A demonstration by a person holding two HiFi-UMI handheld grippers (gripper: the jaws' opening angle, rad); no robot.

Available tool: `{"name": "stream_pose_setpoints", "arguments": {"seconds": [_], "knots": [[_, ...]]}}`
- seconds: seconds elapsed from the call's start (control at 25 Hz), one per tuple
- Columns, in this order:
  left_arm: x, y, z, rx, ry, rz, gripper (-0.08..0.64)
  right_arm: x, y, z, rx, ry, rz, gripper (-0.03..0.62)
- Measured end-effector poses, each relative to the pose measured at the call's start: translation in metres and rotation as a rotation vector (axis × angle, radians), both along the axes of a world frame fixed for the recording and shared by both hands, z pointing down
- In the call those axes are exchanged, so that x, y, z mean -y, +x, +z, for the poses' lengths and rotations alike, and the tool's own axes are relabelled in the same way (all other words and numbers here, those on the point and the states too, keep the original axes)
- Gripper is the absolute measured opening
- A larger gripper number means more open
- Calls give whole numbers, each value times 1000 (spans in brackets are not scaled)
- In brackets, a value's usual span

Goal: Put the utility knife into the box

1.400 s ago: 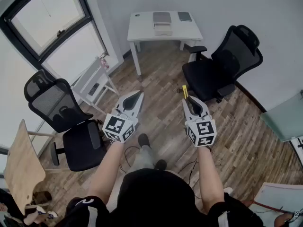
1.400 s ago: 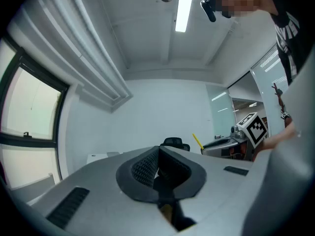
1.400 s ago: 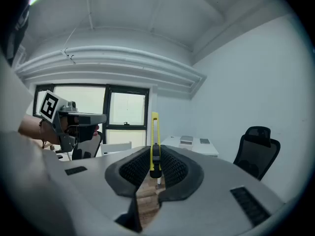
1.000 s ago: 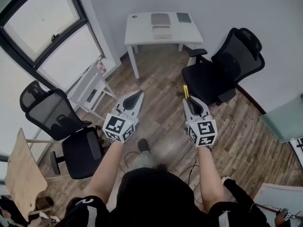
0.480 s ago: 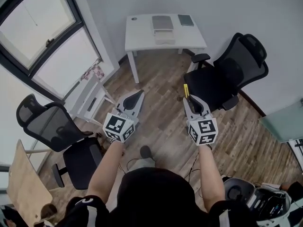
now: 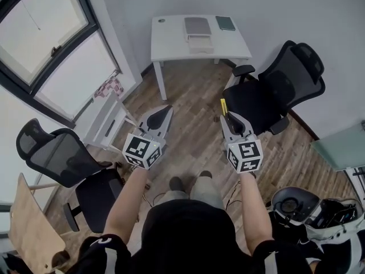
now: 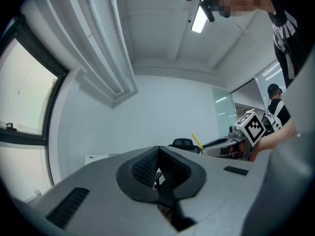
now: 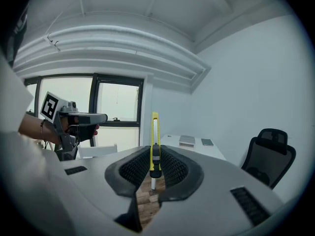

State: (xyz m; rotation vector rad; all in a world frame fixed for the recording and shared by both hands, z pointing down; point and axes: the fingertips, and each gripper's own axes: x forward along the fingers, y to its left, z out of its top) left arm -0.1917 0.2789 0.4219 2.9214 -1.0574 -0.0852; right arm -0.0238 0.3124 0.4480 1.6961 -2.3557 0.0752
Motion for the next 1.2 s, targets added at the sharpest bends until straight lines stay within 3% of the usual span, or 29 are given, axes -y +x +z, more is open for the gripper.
{"name": "stream_pose_setpoints", "arguments": {"seconds": [0.28, 0.68, 1.2], "knots": [[34, 11, 5, 13, -4, 0, 25, 37, 15, 9, 7, -8, 1, 75], [120, 27, 1, 33, 4, -27, 25, 134, 29, 4, 16, 9, -39, 74], [252, 96, -7, 46, 4, -75, 25, 276, 95, 1, 19, -3, -111, 75]]}}
